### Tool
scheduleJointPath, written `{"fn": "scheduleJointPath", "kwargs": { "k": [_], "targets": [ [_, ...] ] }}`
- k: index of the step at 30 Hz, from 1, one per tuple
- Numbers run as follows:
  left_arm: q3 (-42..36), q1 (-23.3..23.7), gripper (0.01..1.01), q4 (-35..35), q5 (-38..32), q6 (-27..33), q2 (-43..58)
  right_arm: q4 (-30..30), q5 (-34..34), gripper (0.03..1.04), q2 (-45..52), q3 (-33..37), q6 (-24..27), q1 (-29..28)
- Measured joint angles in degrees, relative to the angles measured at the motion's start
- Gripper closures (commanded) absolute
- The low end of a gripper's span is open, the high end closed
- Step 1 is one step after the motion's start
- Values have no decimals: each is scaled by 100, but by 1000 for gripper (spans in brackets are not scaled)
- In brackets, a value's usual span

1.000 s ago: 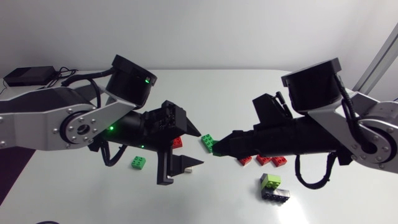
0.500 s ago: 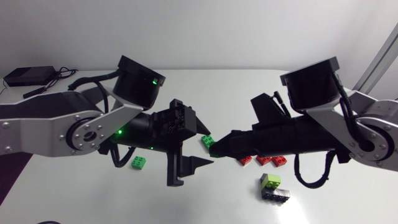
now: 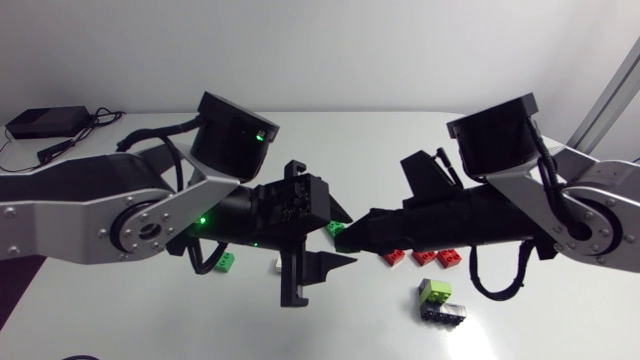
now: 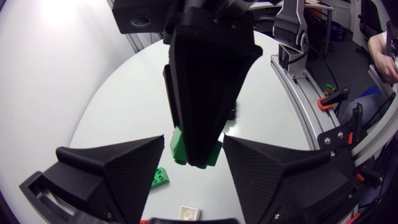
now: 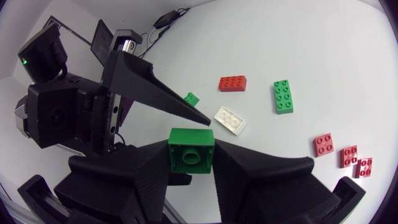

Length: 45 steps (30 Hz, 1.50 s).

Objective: Separate the duplo bricks

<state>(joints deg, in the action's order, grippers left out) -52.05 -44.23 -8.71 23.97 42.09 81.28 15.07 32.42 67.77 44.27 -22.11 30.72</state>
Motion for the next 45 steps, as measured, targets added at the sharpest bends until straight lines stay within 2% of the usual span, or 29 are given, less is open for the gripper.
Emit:
{"fn": "scheduleJointPath", "kwargs": {
  "k": [10, 13, 19, 26, 28, 32, 36, 45],
  "targets": [
    [92, -33, 570, 186, -20, -13, -9, 7, 68, 866, -11, 0, -157, -50],
    [114, -44, 690, 225, -37, 0, -42, 24, 109, 866, -28, 0, -269, -81],
    [118, -74, 713, 280, -39, 13, -101, 48, 308, 831, -52, 0, -461, -186],
    [138, -90, 725, 195, -140, -15, -177, 68, 468, 143, -188, -2, -391, -299],
    [208, -79, 725, 66, -223, -13, -190, 61, 470, 87, -330, -2, -361, -385],
    [315, -24, 725, -273, -494, 107, -254, 50, 468, 80, -542, -2, -269, -601],
    [315, 317, 725, -752, -916, 713, -505, 118, 468, 80, -660, -2, -11, -1027],
    [389, 977, 725, -1832, -2778, 3241, -929, 352, 468, 79, -839, -92, 553, -1635]
  ]
}}
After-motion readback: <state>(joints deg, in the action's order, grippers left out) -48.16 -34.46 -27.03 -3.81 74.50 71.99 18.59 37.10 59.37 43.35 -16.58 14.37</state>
